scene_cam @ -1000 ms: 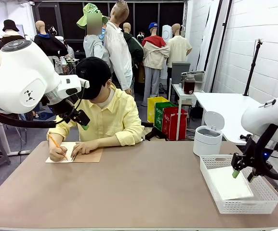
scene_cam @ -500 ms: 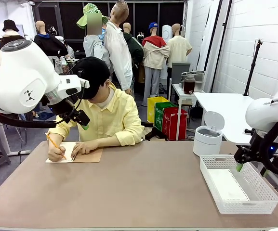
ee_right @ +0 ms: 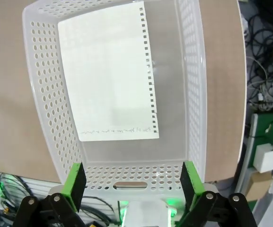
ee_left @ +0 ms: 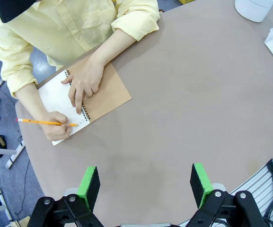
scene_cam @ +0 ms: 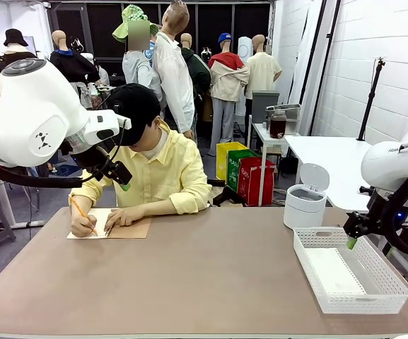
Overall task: Sort the paper based on its condition.
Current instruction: If a person hands you a paper, place it in the Organizing basket , and if it's crumpled, put it in the Trash can.
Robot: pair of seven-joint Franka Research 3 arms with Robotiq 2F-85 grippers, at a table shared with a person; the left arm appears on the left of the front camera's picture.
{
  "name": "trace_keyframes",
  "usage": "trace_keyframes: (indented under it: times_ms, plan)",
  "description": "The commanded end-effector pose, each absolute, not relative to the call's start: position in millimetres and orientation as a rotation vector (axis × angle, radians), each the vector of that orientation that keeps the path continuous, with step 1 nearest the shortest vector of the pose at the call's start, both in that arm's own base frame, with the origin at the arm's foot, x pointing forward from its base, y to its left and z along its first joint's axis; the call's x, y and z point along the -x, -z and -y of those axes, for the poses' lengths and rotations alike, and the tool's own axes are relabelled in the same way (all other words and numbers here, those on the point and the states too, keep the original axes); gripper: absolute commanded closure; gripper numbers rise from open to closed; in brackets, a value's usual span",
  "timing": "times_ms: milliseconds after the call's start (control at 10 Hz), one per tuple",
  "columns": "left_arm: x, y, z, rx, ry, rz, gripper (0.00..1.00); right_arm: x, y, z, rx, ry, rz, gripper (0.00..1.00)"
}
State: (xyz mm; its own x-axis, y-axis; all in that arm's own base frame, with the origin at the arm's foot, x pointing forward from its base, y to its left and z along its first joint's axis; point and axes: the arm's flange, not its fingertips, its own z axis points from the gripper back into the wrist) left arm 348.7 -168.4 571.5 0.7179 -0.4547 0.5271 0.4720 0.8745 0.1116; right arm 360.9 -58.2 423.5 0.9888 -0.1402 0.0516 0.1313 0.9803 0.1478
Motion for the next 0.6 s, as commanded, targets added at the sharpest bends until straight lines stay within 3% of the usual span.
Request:
trace_keyframes:
  times_ms: [0,500]
  plan:
    - [-348.5,-571.8,167.8,0.028,0.519,0.576,0.00,-360.7,-420.9,59.1,-0.146,0.133,0.056,0.00]
    - [-348.5,-571.8,167.8,0.028,0.519,0.576,0.00,-369.4,-435.9,47.8,-0.165,0.074,0.099,0.00]
